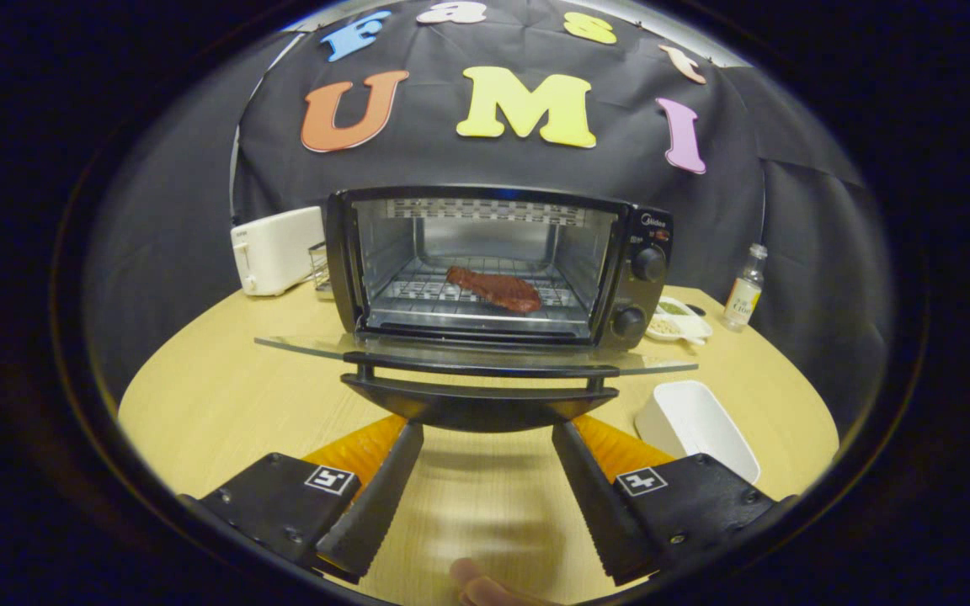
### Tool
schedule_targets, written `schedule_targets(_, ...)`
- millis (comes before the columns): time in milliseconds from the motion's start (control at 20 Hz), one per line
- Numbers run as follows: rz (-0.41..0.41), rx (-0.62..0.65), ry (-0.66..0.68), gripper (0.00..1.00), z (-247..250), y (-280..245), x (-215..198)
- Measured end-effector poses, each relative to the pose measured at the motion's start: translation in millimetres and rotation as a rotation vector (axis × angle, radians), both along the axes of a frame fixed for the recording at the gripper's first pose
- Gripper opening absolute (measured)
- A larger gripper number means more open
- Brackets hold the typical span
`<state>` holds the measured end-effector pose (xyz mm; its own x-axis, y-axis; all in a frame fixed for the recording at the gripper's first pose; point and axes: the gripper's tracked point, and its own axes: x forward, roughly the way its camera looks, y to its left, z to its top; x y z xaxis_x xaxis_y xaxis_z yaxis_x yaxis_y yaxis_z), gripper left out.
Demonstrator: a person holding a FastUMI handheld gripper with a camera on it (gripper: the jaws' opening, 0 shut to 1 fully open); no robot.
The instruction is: Open the toaster oven, put the food inside, and close the toaster oven door.
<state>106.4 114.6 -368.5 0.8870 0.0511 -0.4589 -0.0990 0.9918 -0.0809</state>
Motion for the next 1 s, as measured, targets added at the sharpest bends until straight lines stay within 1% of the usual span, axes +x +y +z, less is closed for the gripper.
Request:
schedule_targets(500,0.005,0.0,-0.091,0.98,47.5,8.3,47.7)
schedule_targets(600,0.005,0.024,-0.118,0.98,59.4,9.9,56.6)
schedule_targets(750,0.031,0.071,-0.162,0.98,81.4,15.7,68.0)
schedule_targets(850,0.037,0.055,-0.206,0.98,99.5,11.8,71.2)
schedule_targets(1000,0.055,0.06,-0.285,0.98,133.9,5.6,49.1)
